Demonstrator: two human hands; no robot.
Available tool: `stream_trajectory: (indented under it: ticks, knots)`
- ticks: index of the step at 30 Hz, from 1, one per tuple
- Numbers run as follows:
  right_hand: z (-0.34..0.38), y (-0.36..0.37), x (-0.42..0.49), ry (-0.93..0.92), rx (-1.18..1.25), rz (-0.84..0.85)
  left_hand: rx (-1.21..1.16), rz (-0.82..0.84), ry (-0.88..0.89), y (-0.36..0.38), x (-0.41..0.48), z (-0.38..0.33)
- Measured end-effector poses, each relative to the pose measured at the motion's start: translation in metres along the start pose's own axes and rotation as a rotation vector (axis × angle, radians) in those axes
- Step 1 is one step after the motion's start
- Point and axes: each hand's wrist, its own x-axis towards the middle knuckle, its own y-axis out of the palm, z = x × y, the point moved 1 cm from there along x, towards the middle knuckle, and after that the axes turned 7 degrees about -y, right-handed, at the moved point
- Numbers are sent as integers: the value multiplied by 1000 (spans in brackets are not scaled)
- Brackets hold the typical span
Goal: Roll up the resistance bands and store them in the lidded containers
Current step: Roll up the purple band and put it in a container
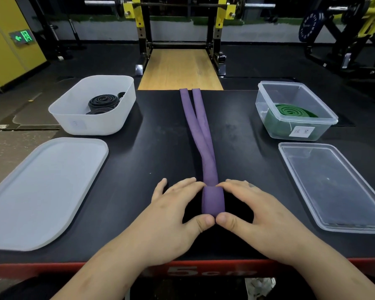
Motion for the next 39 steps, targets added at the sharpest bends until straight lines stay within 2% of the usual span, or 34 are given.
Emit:
stream_trajectory:
  ticks: [7,12,15,17,21,23,28,34,36,39]
  knots:
    - [3,-3,7,-12,-33,-17,-34,-60,24,3,2,5]
    - [9,-8,10,16,41,-29,-15,-59,10,2,8,3]
    - [9,-12,17,110,168,-198,1,-60,0,3,10,5]
    - [7,-14,26,210,151,-262,-2,-58,-4,4,9,6]
    - [3,-20,62,379,33,-193,-1,-60,-5,2,9,6]
    - [2,-20,80,415,50,-158,-5,-59,-6,1,9,5]
    - [-3,-13,101,416,310,-268,-17,-61,-3,-1,10,6]
    - [-16,-7,131,333,769,-313,-22,-68,-2,-3,14,8]
    - [-18,-9,144,327,913,-278,-30,-74,9,-5,13,6]
    - [-19,-15,163,326,1060,-304,-31,-71,3,-7,13,3]
